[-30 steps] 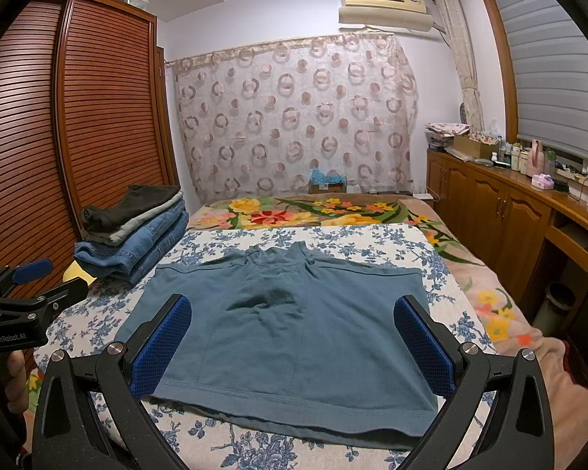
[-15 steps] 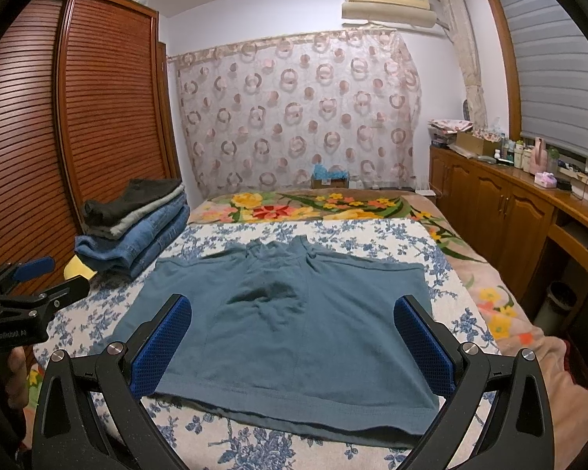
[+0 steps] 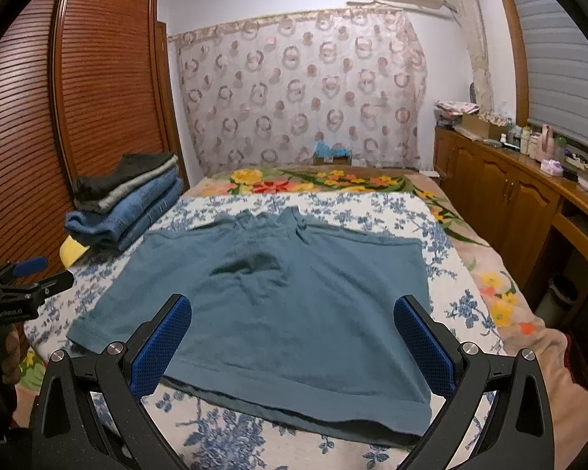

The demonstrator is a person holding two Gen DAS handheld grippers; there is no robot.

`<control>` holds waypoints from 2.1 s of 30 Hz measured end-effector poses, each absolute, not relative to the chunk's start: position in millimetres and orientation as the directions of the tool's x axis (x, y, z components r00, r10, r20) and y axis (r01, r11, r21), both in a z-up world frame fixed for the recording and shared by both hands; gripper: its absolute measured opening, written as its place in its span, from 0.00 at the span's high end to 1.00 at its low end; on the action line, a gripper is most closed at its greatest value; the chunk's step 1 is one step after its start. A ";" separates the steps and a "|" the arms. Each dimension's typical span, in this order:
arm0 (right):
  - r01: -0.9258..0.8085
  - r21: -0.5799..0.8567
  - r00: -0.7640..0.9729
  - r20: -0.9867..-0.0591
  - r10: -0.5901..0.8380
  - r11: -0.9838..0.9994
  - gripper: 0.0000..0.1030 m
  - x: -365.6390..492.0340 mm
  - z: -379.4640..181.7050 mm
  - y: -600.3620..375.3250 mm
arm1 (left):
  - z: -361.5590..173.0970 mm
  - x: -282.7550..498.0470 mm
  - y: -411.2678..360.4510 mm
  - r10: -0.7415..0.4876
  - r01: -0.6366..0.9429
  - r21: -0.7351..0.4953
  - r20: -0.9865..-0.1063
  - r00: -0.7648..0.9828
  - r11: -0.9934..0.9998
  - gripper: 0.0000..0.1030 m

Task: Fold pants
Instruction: 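Lower the left tool to a leg hem of the teal shorts and close, then lift the held leg with the left tool, fold it over, open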

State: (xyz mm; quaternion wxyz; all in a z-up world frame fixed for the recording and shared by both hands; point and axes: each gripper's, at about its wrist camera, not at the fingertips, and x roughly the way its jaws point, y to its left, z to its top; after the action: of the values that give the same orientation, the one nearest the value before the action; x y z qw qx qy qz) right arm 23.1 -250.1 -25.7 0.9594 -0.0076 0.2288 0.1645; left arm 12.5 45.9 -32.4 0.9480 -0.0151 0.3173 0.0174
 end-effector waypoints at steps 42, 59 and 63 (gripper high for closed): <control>-0.334 0.061 0.731 -0.613 0.300 0.940 0.00 12.9 -21.1 -260.0 | -88.3 0.7 52.1 -0.131 0.072 -0.111 -0.729 0.672 0.991 0.55; -0.337 0.049 0.736 -0.609 0.295 0.940 0.00 34.1 -17.5 -253.9 | -72.9 -3.5 47.1 -0.206 0.127 -0.163 -0.701 0.683 0.978 0.91; -0.335 0.052 0.742 -0.601 0.297 0.941 0.02 32.7 -15.6 -257.2 | -57.8 -1.3 38.4 -0.241 0.163 -0.178 -0.677 0.696 0.971 0.92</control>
State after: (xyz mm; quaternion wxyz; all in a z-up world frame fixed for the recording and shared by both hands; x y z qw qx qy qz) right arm 32.7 -257.2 -15.6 0.9328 -0.0298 0.3168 0.1692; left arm -1.3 38.4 -57.8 0.9194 -0.0520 0.3742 -0.1097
